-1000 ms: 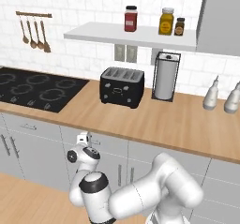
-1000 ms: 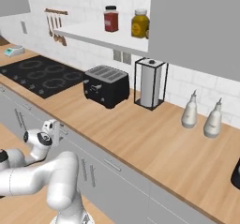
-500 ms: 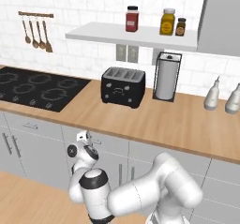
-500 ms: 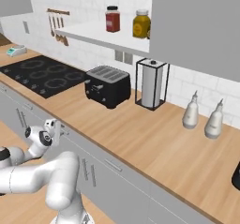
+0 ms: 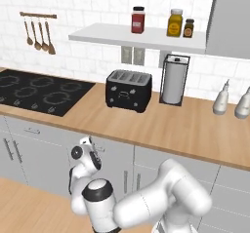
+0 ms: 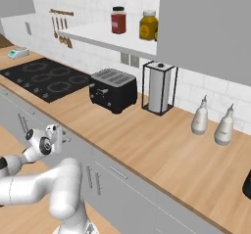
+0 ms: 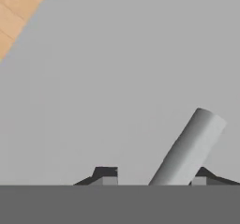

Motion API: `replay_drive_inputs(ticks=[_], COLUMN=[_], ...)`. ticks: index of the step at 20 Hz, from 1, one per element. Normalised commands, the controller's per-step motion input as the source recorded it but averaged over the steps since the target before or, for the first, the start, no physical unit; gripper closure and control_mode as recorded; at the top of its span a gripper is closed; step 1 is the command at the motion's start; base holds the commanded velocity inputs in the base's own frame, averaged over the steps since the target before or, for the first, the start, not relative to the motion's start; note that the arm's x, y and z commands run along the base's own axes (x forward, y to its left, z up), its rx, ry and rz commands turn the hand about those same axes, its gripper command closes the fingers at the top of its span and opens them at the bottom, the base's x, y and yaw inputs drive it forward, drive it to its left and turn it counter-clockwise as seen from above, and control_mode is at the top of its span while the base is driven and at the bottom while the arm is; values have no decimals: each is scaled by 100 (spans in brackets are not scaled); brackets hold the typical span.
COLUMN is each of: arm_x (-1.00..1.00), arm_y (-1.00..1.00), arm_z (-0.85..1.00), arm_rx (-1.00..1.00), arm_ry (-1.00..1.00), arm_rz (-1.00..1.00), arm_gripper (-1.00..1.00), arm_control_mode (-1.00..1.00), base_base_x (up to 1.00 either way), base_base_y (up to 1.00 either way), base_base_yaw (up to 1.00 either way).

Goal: Take a straw from the drawer in front and place it inside the glass cup on the dining counter.

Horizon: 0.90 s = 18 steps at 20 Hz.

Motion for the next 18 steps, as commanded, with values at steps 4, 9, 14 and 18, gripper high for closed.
replay_drive_inputs(ticks=[4, 9, 14, 18], arm_x=[-100, -100, -100, -100], arm_y=[65, 84, 95, 100], arm_z=[-100, -100, -100, -100], arm_rx=[-15, -17, -20, -21], arm_ry=[25, 21, 20, 22], arm_rz=[27, 29, 25, 24], arm_gripper=[100, 100, 100, 100], arm_control_mode=[-100, -100, -100, -100], base_base_x=[0, 0, 0, 0], base_base_y=[0, 0, 0, 0], base_base_yaw=[0, 0, 0, 0])
